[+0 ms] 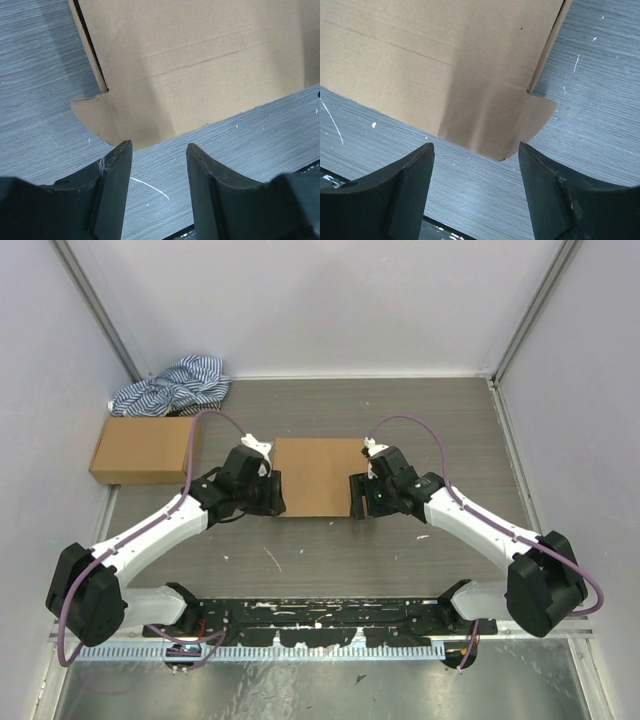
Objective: Fold the paper box
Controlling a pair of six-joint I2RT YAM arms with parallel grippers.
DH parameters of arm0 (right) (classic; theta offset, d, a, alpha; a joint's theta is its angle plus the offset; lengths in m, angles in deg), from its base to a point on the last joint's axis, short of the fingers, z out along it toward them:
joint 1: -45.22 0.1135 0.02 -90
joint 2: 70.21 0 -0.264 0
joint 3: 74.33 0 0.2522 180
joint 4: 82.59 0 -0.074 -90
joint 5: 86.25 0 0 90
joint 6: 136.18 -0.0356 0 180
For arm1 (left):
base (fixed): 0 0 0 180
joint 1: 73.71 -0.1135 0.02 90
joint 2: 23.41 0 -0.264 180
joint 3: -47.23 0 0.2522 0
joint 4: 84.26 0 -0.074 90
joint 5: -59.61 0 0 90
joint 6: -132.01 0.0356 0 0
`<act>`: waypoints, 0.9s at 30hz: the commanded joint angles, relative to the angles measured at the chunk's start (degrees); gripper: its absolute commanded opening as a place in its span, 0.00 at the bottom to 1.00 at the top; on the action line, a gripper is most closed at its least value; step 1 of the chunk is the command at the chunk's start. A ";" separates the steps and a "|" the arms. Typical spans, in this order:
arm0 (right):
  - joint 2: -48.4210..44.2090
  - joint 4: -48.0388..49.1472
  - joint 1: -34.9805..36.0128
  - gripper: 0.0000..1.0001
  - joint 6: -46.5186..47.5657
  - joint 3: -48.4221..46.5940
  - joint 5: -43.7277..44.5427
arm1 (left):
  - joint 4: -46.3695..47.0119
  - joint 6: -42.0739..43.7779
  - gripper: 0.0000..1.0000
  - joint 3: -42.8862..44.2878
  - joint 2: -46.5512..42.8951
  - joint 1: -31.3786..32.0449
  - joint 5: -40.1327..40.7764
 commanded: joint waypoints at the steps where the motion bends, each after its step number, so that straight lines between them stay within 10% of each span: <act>1: 0.44 1.20 0.26 0.73 0.70 -0.92 2.05 | -0.75 -0.02 0.54 0.91 0.43 0.30 -0.14; 10: 0.08 4.06 0.21 0.92 -1.14 0.43 2.99 | 1.68 2.41 0.59 -1.69 3.41 0.03 9.25; 27: 3.36 8.81 0.21 0.90 -1.54 1.88 0.15 | 12.01 2.69 0.61 -7.13 3.57 -0.04 7.37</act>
